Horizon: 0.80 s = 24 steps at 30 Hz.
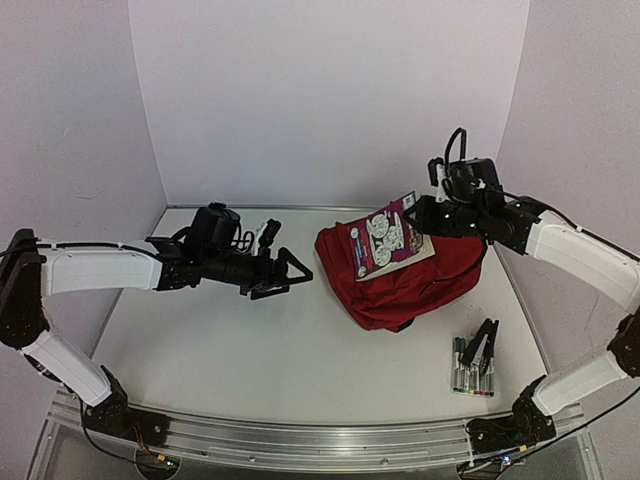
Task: Pack the student bag
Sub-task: Pick up the book from the center of the board, then adjust the student bag at the center of the board.
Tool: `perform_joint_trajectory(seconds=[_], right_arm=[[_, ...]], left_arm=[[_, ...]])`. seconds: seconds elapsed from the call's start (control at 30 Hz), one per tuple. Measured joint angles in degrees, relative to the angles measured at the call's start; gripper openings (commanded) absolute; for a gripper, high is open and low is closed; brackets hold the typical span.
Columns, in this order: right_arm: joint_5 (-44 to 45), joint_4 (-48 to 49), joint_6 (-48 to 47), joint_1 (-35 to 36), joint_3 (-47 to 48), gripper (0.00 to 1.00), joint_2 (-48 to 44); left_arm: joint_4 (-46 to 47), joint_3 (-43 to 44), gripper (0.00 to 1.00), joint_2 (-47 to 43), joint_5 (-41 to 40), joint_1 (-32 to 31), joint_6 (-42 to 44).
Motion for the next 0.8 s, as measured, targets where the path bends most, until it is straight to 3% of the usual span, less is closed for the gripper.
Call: perform_joint_trajectory(seconds=[0.27,0.6,0.7,0.8], right_arm=[[9.7,3.62,1.73,-2.61,-0.27,0.0,-7.53],[12.08,4.63,1.94,-2.59,-2.75,0.0,-13.74],[12.24,4.51,1.92,-2.59,-3.0,0.0,-15.02],[12.32,4.56,1.94,-2.59,-3.0,0.0,-16.19]], left_arm=[[14.92,1.18,0.85,15.67,-0.5,0.0,-10.94],[21.41,12.96,0.82,30.32,2.12,-0.6,-16.17],[21.64,15.3,0.73,33.17,2.47,-1.25,-17.28],[22.09,15.43,0.56,34.8,2.99,-1.65,-19.08]])
